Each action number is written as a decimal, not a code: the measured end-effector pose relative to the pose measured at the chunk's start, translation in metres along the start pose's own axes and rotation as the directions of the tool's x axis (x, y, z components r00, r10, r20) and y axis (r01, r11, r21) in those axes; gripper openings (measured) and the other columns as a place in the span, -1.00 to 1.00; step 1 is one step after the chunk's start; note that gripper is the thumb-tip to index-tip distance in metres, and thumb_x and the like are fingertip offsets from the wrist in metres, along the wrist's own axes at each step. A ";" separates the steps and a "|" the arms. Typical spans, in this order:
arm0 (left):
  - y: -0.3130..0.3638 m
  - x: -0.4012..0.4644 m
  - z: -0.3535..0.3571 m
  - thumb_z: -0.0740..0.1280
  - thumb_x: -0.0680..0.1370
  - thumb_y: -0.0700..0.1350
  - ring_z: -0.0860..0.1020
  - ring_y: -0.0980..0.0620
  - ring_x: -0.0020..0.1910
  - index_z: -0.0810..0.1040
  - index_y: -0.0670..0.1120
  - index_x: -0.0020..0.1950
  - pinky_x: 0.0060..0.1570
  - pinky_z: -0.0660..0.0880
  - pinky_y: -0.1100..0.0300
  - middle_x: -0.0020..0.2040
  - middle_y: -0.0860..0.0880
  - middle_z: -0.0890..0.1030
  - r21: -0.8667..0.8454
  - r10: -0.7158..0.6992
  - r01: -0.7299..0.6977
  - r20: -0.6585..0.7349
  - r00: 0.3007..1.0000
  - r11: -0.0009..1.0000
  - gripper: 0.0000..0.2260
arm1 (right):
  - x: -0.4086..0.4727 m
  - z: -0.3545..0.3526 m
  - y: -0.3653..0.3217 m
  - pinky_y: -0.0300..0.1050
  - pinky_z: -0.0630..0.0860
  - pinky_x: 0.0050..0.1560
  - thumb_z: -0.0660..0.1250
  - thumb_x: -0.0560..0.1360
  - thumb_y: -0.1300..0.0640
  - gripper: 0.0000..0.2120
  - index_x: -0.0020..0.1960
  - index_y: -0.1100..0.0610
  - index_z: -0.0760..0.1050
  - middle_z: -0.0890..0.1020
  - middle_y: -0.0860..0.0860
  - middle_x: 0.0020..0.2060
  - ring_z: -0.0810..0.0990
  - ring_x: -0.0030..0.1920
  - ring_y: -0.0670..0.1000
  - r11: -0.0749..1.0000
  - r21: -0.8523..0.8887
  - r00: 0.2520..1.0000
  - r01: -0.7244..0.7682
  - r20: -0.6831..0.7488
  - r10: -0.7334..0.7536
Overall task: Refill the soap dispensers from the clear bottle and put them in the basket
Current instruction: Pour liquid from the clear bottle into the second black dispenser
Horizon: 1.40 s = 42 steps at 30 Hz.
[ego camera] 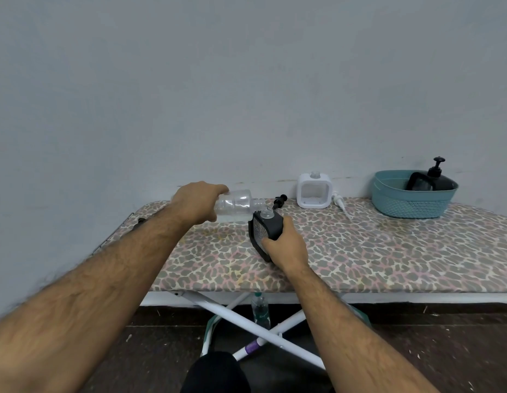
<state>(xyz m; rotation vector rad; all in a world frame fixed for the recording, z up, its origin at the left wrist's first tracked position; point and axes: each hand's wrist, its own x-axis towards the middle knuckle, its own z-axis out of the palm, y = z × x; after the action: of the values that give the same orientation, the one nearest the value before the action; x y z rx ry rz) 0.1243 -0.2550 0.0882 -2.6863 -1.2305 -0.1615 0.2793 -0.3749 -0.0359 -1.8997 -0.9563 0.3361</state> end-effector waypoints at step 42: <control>-0.003 0.005 0.003 0.51 0.44 -0.10 0.58 0.01 0.06 0.36 0.18 0.44 -0.11 0.56 0.10 0.19 0.06 0.61 0.016 0.000 0.000 -0.004 1.000 1.000 -0.38 | 0.000 0.001 0.000 0.03 0.63 -0.06 0.42 0.46 0.03 -0.51 0.32 0.00 0.33 0.60 -0.09 -0.07 0.62 -0.09 0.02 1.000 -0.028 1.000 0.004 -0.004 -0.004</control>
<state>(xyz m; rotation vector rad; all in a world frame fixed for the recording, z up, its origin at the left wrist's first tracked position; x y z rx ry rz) 0.1253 -0.2483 0.0869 -2.6710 -1.2250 -0.1563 0.2788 -0.3744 -0.0361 -1.9227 -0.9667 0.3176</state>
